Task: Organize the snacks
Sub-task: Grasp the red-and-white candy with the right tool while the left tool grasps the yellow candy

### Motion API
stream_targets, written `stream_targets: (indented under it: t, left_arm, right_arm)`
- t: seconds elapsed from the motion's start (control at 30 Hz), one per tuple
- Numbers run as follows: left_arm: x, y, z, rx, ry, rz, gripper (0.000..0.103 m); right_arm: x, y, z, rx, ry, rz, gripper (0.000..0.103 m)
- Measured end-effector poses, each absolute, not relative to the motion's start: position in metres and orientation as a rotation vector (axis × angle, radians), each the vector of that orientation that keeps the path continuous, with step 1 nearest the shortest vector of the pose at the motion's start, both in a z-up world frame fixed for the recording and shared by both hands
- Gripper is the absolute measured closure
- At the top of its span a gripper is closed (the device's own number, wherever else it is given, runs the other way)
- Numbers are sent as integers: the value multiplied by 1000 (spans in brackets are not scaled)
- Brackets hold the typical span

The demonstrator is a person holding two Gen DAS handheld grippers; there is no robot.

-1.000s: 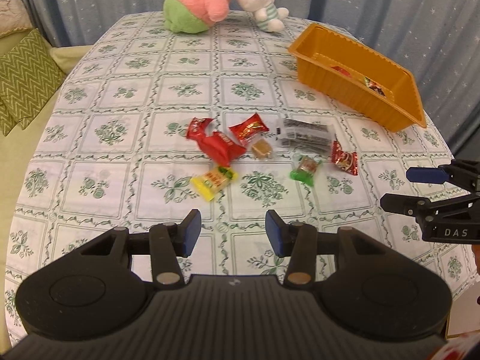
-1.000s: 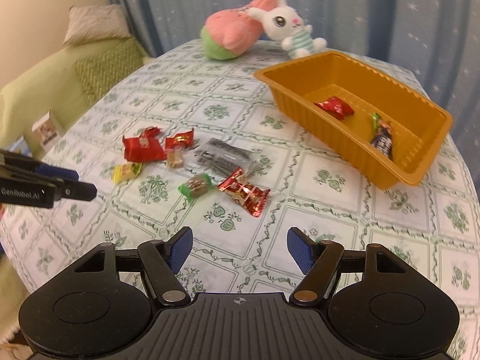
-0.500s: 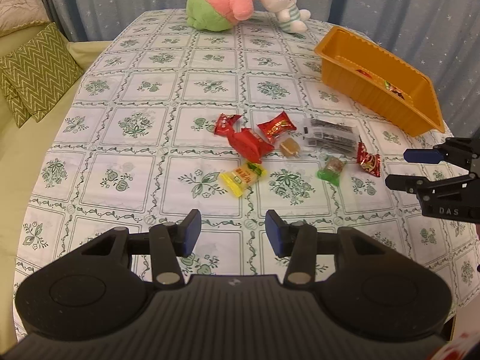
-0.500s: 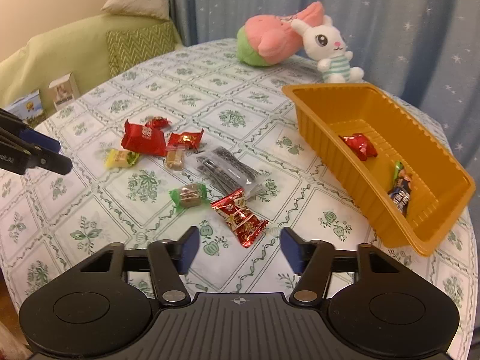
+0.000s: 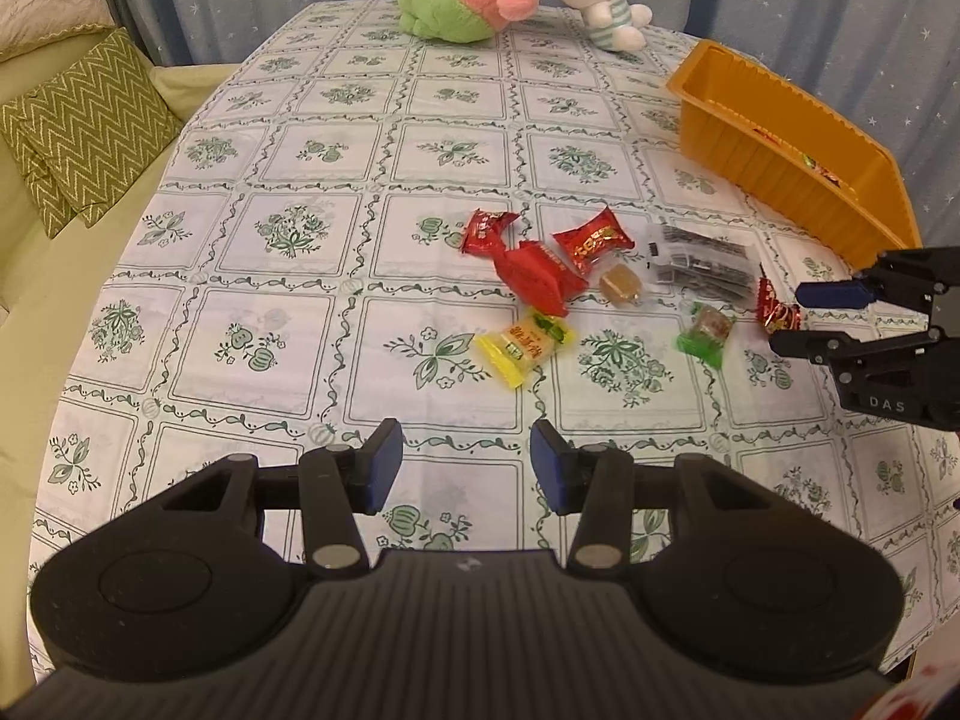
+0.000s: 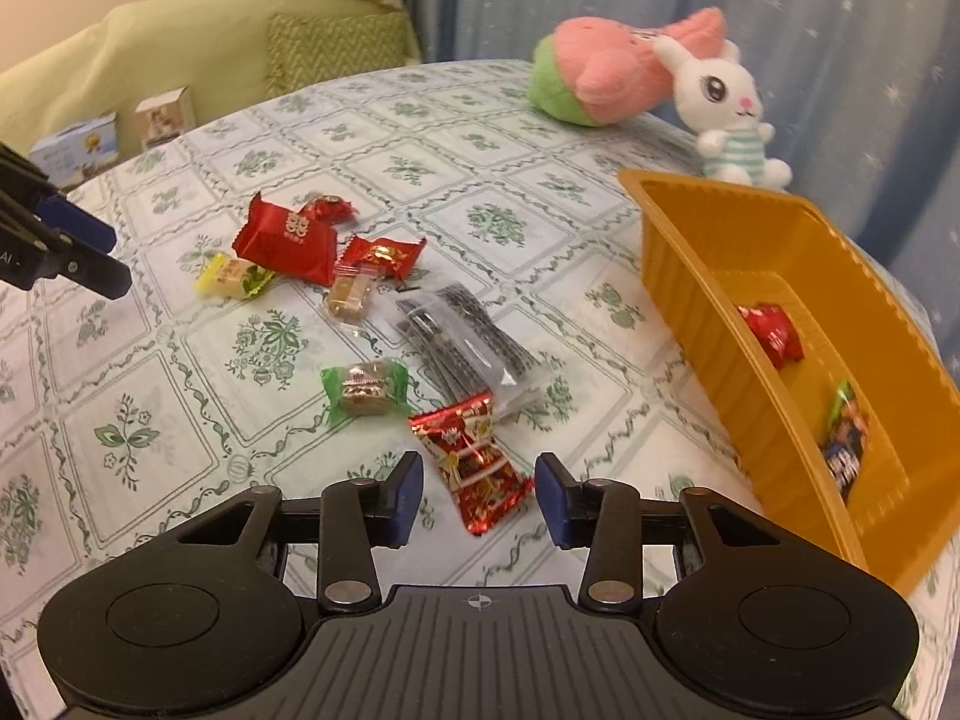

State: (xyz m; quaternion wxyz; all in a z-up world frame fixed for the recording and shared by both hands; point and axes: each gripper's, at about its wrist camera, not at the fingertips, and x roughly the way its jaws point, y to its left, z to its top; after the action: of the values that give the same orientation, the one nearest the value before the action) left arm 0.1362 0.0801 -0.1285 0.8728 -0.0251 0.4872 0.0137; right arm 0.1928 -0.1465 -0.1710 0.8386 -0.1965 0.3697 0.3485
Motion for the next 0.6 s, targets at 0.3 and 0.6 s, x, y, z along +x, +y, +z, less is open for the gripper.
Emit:
stream_targets:
  t: [0.3, 0.6]
  left_arm:
    - [142, 81, -134, -50, 1030, 21, 60]
    - [151, 73, -139, -27, 1031, -16, 60]
  right_arm:
    - [203, -138, -177, -416, 797, 754, 67]
    - [201, -136, -176, -340, 835, 721, 78]
